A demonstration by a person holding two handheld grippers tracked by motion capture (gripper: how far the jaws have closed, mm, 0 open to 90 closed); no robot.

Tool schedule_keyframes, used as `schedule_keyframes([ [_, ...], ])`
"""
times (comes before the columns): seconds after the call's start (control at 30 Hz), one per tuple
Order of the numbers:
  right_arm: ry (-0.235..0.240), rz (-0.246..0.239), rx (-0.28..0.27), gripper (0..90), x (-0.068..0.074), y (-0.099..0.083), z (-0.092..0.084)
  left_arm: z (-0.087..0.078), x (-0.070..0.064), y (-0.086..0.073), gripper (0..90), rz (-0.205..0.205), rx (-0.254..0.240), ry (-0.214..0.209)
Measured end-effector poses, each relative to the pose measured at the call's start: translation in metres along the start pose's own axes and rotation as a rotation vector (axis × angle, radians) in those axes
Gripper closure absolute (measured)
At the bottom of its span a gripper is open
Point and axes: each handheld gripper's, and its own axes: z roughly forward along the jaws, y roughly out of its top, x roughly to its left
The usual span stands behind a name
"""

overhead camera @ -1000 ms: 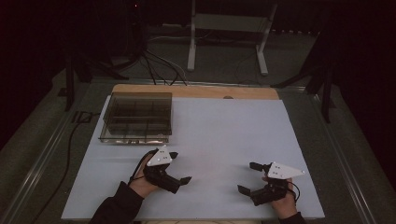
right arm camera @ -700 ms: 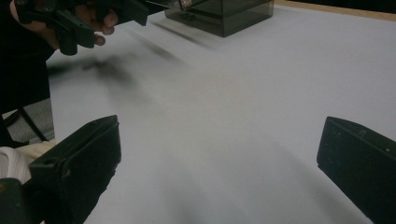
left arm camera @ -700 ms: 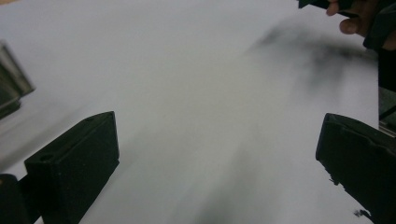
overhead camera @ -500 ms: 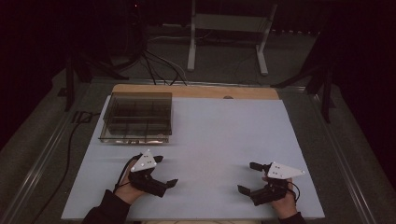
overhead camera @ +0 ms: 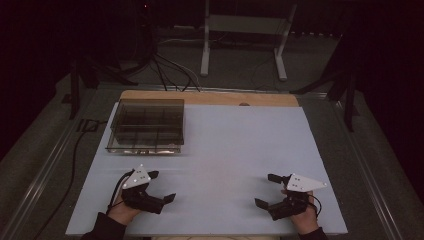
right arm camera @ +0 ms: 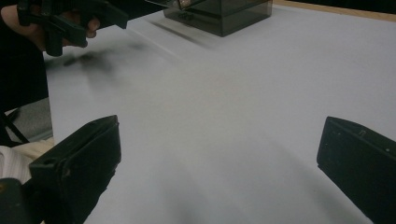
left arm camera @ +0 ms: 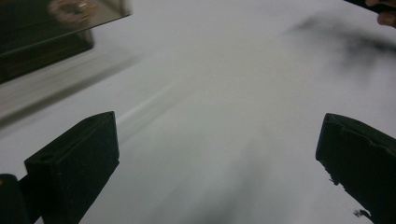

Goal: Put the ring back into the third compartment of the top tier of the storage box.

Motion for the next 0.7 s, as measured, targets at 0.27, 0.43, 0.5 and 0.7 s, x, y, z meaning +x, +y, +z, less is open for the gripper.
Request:
schedule_keyframes([
  [0.27,0.002,-0.003,0.000,0.0,0.001,0.000,0.000,-0.015,0.009,-0.012,0.7,-0.023,-0.011,0.062],
  [0.43,0.000,-0.003,0.001,0.0,0.001,0.000,0.000,-0.019,0.012,-0.018,0.7,-0.041,-0.010,0.077],
  [0.5,0.001,-0.003,0.002,0.0,0.001,0.000,0.000,-0.019,0.012,-0.019,0.7,-0.037,-0.007,0.082],
  [0.7,0.000,-0.003,0.009,0.0,0.000,0.000,0.001,-0.018,0.014,-0.020,0.7,-0.042,-0.006,0.083],
])
